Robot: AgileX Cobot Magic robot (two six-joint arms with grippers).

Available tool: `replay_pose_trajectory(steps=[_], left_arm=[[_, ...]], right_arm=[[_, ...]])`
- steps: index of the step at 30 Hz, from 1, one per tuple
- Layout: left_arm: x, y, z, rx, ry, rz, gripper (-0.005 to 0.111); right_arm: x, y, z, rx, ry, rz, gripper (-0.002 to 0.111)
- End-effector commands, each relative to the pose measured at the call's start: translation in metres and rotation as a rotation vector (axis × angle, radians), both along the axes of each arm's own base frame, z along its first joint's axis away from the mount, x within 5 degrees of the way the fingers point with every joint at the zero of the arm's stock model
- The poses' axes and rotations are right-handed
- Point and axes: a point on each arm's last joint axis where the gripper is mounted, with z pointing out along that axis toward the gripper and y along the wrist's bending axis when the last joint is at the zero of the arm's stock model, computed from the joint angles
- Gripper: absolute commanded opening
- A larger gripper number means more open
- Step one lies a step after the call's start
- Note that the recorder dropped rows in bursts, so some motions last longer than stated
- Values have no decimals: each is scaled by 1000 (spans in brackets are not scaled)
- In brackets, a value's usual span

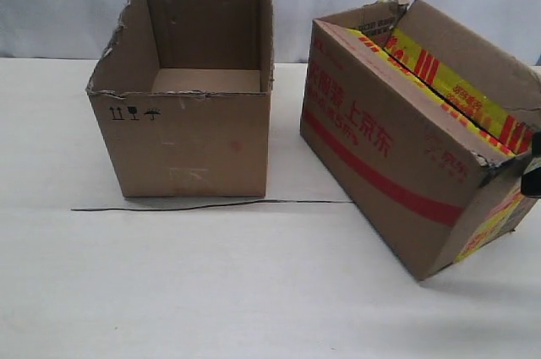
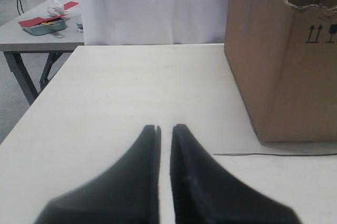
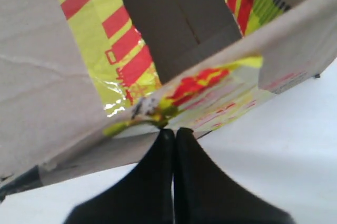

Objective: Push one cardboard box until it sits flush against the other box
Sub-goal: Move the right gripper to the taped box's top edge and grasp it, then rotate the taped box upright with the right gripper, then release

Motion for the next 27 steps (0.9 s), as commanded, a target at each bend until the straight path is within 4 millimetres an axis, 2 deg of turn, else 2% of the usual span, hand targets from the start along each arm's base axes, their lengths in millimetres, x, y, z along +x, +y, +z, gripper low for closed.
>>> replay_pose_trajectory(steps=[1,4,6,10,15,19,22,27], left_arm=[[0,-1,0,-13,-11,-10,0],[0,-1,0,-13,-11,-10,0],[0,-1,0,-13,-11,-10,0],[0,-1,0,-13,-11,-10,0],[0,-1,0,-13,-11,-10,0],[0,-1,0,-13,-11,-10,0],[0,-1,0,-13,-11,-10,0],[0,-1,0,-13,-11,-10,0]], right_arm=[[2,1,2,18,-26,-5,0],[2,6,2,21,-26,19,0],[2,20,2,14,-38,80,0],[8,40,2,9,-88,83,0],[24,75,-21,-3,-69,128,0],[38,96,-28,-12,-95,134,0],[47,109,-21,1,-145,129,0],[56,117,-5,40,-182,107,0]])
